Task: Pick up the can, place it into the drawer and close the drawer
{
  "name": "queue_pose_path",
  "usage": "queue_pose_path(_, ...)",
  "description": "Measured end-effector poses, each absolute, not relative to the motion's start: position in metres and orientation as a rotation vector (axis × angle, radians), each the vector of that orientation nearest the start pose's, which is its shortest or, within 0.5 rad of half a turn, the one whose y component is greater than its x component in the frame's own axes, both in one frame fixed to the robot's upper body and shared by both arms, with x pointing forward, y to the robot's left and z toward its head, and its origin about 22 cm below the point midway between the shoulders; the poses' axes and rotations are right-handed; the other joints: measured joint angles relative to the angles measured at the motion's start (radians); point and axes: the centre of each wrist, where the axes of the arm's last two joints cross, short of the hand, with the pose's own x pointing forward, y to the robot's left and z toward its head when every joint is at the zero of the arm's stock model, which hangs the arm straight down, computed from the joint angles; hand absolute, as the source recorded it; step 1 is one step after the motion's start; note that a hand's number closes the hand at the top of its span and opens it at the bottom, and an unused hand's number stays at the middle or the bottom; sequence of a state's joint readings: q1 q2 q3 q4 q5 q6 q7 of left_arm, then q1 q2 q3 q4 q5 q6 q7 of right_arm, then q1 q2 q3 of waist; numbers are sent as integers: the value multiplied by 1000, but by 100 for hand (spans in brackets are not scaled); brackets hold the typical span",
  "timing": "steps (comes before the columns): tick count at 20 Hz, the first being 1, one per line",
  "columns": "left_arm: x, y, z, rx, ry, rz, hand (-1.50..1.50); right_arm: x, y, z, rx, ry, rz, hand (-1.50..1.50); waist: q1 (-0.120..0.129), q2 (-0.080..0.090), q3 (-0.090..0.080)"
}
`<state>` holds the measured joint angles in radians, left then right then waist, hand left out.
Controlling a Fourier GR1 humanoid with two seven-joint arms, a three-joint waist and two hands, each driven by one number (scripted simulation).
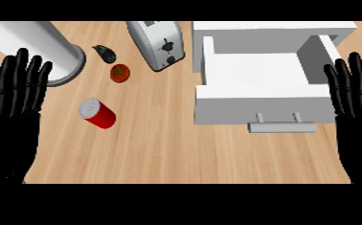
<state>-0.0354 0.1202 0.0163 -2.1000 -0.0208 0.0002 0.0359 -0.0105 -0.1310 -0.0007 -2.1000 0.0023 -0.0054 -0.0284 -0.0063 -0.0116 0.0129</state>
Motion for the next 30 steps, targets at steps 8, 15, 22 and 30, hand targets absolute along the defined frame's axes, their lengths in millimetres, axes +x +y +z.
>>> queue_pose_path(8, 218, 249, 123, -353, -1979, -435, -150, 213, -246, 119, -107, -2024, 68, -150, -2, 16, -14)
queue_pose_path(15, 232, 311, 121, -429, -1756, -561, -150, 205, -259, 109, -144, -1827, 29, -150, 1, 13, -13)
queue_pose_path(22, 235, 337, 123, -458, -1693, -558, -150, 186, -263, 103, -157, -1790, 7, -150, 4, 11, -13)
queue_pose_path(30, 244, 346, 124, -425, -1654, -508, -150, 174, -275, 88, -159, -1782, 14, -150, 2, 11, -13)
